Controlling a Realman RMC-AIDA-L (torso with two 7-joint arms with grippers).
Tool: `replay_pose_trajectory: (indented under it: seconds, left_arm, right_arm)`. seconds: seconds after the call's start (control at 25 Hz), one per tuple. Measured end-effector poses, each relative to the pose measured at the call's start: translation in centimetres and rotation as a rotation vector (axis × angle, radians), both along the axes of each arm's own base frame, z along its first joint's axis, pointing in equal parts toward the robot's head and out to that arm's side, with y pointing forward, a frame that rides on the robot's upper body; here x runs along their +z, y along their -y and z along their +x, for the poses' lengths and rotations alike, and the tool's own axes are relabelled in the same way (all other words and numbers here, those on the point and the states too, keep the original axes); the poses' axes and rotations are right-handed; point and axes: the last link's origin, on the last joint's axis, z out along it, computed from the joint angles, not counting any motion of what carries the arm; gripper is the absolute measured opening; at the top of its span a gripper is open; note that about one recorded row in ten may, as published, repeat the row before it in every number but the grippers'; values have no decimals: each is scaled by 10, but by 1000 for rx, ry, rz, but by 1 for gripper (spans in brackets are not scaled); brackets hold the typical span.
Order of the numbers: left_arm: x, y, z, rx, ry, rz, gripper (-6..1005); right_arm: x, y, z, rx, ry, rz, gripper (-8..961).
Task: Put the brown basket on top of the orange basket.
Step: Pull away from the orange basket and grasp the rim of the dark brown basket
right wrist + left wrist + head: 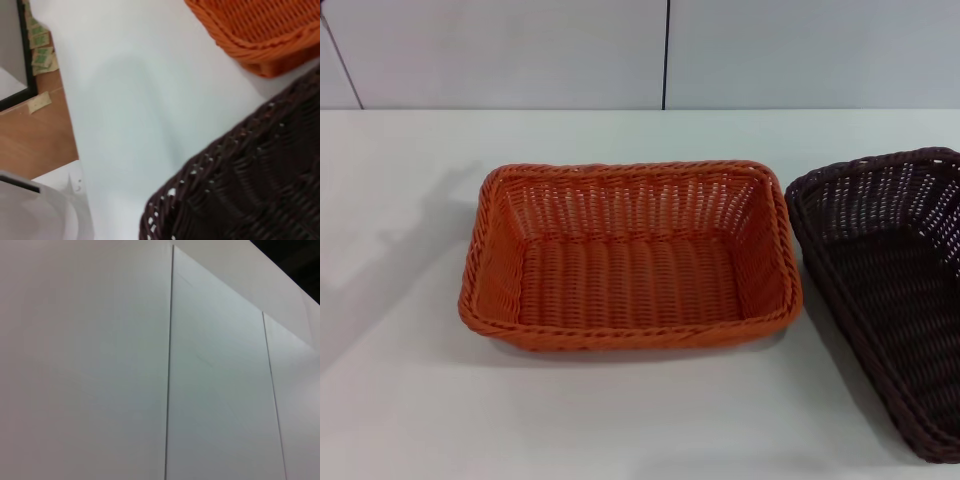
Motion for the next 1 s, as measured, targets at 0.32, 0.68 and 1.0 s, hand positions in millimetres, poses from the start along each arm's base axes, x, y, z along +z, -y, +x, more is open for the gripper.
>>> replay_pose_trajectory:
  seconds: [0.32, 0.68, 1.0]
  left_arm:
    - [2, 0, -1, 2, 5, 6, 829]
    - [2, 1, -3, 11, 14, 7, 829]
    - [1, 1, -6, 18, 19, 5, 829]
  right_arm:
    - [-18, 4, -6, 10, -21, -61, 586]
    - [-39, 12, -16, 21, -64, -144, 586]
    - [-48, 19, -32, 40, -119, -220, 586]
